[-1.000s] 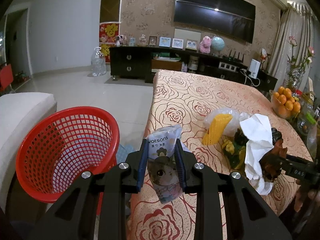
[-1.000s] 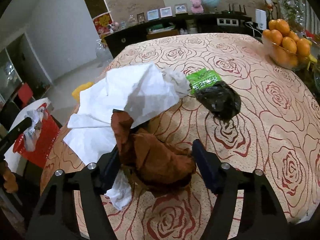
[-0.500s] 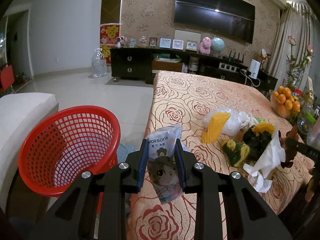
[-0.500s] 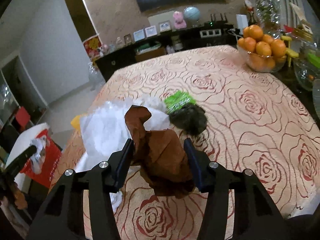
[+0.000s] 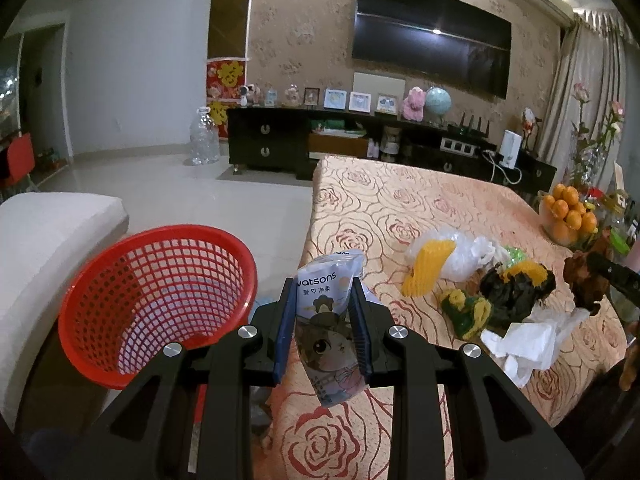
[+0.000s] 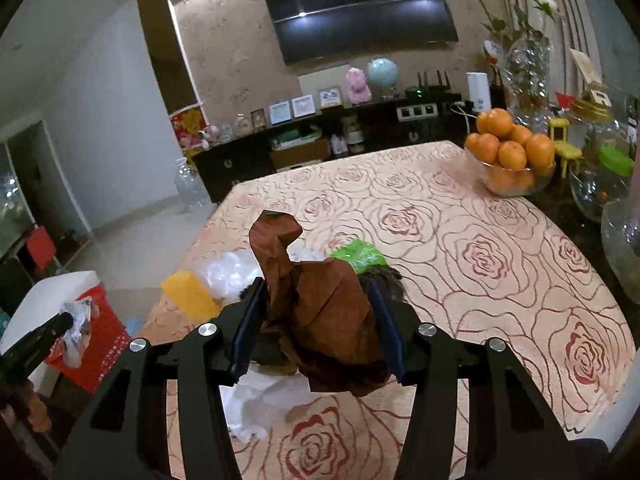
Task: Collect trash
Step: 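Grasp the brown cloth with the right gripper while the left gripper holds the Watsons bag, then carry both items over the red wastebasket and open both grippers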
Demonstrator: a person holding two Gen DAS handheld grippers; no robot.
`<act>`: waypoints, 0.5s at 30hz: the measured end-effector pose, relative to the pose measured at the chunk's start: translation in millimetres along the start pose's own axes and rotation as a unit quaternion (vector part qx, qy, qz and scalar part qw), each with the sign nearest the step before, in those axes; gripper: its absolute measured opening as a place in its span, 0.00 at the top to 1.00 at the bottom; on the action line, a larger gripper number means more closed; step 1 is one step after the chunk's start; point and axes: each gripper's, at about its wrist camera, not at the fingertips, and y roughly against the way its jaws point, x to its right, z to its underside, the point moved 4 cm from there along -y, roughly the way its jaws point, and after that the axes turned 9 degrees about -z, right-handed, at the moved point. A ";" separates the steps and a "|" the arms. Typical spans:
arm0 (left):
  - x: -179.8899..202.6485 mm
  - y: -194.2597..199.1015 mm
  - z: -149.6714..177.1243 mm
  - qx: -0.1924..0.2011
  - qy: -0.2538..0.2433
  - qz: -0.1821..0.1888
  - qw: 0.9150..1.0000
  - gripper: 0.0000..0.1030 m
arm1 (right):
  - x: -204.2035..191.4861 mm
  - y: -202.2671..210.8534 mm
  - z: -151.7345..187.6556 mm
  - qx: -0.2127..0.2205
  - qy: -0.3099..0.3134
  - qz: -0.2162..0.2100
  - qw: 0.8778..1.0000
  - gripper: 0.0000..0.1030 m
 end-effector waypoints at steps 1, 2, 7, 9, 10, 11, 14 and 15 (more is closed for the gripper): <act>-2.4 1.6 -1.0 0.002 0.001 -0.003 1.000 0.76 | -3.7 0.2 -0.6 -0.001 0.002 -0.002 1.000 0.51; -4.0 2.4 -1.7 0.003 0.001 -0.005 1.000 0.76 | -6.2 -0.6 -0.8 -0.002 0.002 -0.005 1.000 0.51; -18.3 8.2 -7.3 0.012 0.008 -0.020 1.000 0.76 | -25.4 -4.2 -2.7 -0.007 0.009 -0.022 1.000 0.51; -25.9 9.2 -10.5 0.015 0.014 -0.026 0.999 0.76 | -34.2 -5.0 -3.2 -0.009 0.014 -0.029 0.999 0.51; -30.8 9.9 -12.2 0.017 0.016 -0.030 0.999 0.76 | -39.6 -6.0 -4.2 -0.010 0.017 -0.035 0.999 0.51; -33.4 10.6 -14.2 0.018 0.018 -0.033 0.999 0.76 | -43.4 -6.5 -4.6 -0.011 0.020 -0.037 0.999 0.51; -47.5 12.7 -19.8 0.024 0.025 -0.043 0.998 0.76 | -60.8 -9.0 -6.5 -0.013 0.034 -0.048 0.998 0.51; -52.0 13.6 -21.0 0.027 0.026 -0.048 0.998 0.76 | -68.5 -11.1 -8.0 -0.016 0.036 -0.057 0.998 0.51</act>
